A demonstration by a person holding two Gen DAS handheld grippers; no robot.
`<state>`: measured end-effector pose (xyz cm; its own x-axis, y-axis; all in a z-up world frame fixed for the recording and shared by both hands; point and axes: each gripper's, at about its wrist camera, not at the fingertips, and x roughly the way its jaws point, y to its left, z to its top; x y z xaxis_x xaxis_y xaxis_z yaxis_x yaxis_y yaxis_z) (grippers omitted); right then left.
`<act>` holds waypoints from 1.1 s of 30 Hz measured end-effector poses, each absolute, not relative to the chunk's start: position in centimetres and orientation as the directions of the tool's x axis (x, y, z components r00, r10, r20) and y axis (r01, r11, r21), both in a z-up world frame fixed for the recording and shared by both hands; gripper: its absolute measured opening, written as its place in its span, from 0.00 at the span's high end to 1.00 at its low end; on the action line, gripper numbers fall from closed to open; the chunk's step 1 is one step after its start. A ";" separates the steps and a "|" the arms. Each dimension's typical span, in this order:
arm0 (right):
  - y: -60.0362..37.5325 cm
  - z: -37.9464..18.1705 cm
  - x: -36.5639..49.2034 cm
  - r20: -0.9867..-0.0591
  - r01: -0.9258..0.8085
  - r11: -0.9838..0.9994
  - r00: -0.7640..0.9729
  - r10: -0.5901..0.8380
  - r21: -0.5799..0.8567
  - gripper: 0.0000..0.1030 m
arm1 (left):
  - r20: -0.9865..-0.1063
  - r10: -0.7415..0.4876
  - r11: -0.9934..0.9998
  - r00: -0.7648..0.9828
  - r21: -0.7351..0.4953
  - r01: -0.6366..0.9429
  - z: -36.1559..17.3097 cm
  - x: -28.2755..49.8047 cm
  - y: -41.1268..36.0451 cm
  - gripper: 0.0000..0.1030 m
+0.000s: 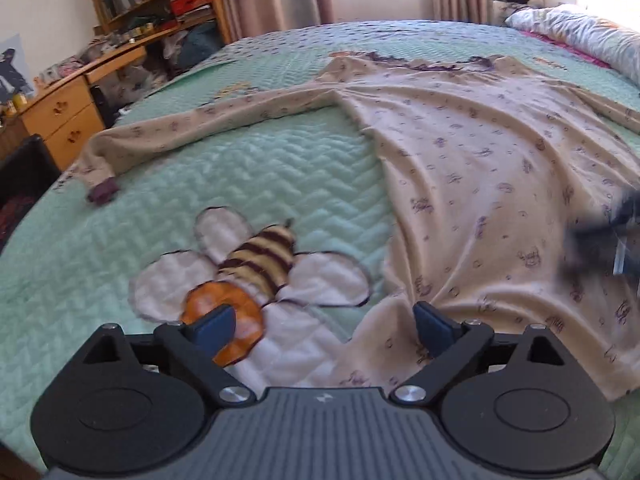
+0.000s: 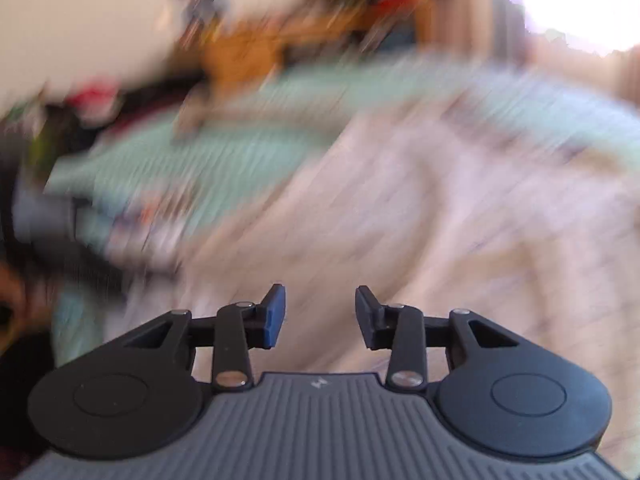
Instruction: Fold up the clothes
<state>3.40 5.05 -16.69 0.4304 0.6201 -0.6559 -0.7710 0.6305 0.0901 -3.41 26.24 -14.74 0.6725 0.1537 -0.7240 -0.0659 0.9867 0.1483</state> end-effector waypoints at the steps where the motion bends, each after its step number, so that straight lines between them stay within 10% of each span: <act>1: 5.7 -16.5 2.2 -0.652 -0.802 0.593 0.410 0.638 0.075 0.49 | -0.726 0.167 0.985 0.667 0.151 -0.083 -14.5 -4.0 26.7 0.07; 5: 6.2 -14.3 -0.5 -0.599 -0.857 0.513 0.381 0.704 0.058 0.63 | -0.703 0.192 0.981 0.685 0.115 -0.157 -13.0 -6.3 29.0 0.14; 11: 6.4 -11.5 2.7 -0.500 -0.775 0.626 0.507 0.702 0.093 0.60 | -0.629 0.244 0.963 0.738 0.066 -0.263 -10.7 -7.1 31.2 0.16; 20: 13.3 -14.4 -5.2 -0.591 -0.954 0.289 0.189 0.784 0.079 0.50 | -0.635 0.205 0.975 0.745 0.069 -0.210 -11.4 -8.1 31.6 0.16; 33: -7.3 -10.5 -3.9 -0.462 -0.531 0.828 0.698 0.547 0.179 0.43 | -0.599 0.048 0.994 0.799 0.107 0.020 -11.9 -8.5 29.1 0.13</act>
<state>-3.95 -7.30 -10.46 0.6978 0.5470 -0.4624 -0.5310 0.8284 0.1786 -8.54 29.12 -11.95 0.7994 0.0481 -0.5988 0.0202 0.9941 0.1068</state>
